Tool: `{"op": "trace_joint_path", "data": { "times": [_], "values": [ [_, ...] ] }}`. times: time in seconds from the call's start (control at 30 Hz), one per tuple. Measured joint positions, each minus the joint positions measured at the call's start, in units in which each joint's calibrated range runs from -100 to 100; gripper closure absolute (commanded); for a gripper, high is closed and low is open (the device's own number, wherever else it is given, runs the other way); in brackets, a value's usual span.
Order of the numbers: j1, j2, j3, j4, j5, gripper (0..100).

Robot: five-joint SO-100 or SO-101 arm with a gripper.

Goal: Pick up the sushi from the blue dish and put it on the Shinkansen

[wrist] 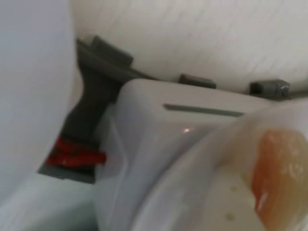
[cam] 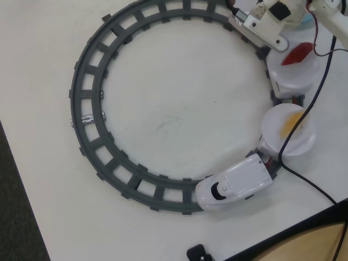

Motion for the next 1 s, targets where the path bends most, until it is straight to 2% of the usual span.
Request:
{"op": "trace_joint_path", "data": {
  "times": [0.17, 0.47, 0.63, 0.83, 1.0],
  "values": [
    [0.2, 0.0, -0.1, 0.3, 0.0, 96],
    [1.0, 0.0, -0.1, 5.0, 0.0, 80],
    [2.4, -2.4, -0.1, 7.5, 0.0, 75],
    [3.3, -17.7, 5.2, 10.9, -0.1, 73],
    [3.2, -39.7, 22.8, 10.6, -1.0, 73]
  ]
}}
